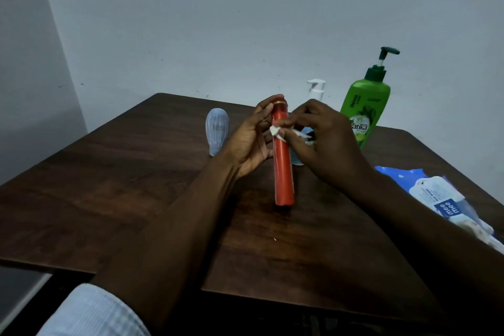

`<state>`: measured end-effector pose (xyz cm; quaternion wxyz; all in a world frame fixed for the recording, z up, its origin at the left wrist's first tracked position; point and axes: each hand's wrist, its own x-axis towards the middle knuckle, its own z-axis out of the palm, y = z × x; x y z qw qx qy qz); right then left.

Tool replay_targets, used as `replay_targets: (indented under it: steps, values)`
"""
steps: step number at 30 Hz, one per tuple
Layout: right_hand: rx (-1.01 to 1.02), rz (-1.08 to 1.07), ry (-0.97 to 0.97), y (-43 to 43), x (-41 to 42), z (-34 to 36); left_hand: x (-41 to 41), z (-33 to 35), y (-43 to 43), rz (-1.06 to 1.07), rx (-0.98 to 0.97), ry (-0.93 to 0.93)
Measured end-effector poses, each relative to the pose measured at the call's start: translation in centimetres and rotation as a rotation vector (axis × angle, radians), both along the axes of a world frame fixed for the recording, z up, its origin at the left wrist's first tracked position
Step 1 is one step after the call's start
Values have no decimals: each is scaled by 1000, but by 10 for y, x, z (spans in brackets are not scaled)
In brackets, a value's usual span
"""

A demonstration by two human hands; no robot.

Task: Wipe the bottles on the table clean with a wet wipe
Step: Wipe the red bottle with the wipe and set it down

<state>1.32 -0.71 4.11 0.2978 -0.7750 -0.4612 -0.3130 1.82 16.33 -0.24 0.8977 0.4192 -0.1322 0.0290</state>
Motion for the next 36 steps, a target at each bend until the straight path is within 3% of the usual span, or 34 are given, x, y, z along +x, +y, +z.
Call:
replay_targets:
  steps: [4, 13, 36]
  values:
    - [32, -54, -38, 9, 10, 16, -6, 6, -1, 77, 95, -7]
    - [13, -84, -41, 2, 18, 18, -7, 9, -5, 80, 45, -6]
    - [-125, -58, 9, -51, -30, -47, -5, 0, -7, 236, 184, 90]
